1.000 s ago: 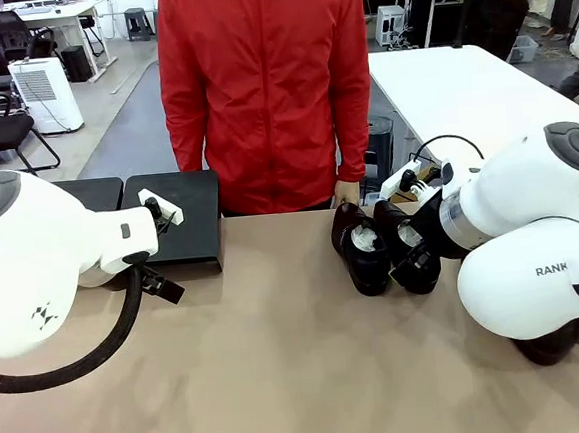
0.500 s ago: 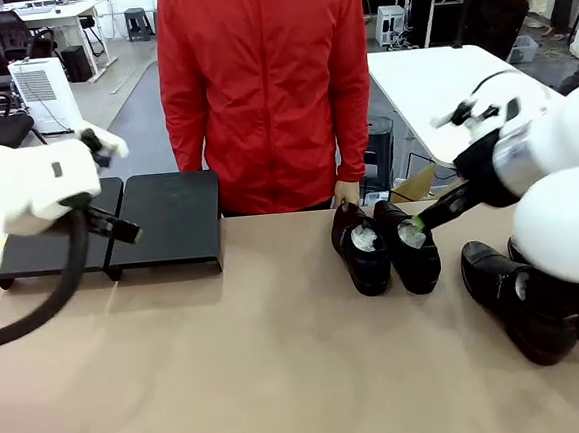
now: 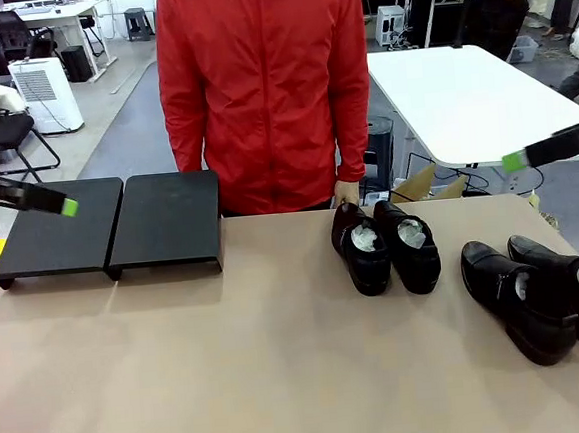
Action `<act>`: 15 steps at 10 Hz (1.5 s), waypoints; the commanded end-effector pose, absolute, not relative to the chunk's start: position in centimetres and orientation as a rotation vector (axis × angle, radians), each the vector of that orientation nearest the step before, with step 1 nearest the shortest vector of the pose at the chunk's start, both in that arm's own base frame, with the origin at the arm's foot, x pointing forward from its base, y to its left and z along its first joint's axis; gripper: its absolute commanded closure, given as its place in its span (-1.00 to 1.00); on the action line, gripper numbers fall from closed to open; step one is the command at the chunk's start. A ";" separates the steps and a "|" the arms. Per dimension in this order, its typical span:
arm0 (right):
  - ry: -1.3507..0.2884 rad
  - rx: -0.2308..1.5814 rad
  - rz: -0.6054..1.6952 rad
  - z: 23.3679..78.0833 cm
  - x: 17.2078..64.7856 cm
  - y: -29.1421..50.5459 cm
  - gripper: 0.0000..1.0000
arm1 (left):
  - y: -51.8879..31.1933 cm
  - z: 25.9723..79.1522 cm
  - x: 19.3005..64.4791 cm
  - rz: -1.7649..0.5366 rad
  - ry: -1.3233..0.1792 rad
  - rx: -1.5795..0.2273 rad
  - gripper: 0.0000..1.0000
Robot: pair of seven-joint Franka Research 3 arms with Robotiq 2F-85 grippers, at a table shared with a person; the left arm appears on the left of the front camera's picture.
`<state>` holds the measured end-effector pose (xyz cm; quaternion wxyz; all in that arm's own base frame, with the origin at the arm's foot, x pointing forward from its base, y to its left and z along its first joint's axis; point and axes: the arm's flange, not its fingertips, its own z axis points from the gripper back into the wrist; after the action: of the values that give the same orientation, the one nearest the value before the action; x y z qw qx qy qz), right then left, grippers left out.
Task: Organize the shoes by placing them on the stand.
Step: Pick up one Shoe and place it in the middle of the table.
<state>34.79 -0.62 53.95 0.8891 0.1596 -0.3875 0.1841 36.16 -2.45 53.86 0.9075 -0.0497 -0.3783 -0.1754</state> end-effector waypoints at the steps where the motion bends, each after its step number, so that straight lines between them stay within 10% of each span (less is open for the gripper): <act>1: -0.802 0.361 0.371 50.5 30.0 -3.1 -1.00 | -0.1 51.9 32.0 -0.351 -0.815 -0.151 -1.00; 15: -0.779 0.379 0.336 54.2 32.8 -5.1 -1.00 | 1.2 55.9 34.6 -0.302 -0.840 -0.191 -1.00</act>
<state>32.65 -5.03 54.22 0.8967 0.1803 -0.3723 0.1575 34.59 1.06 55.93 0.8980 -0.0919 -0.4056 -0.1434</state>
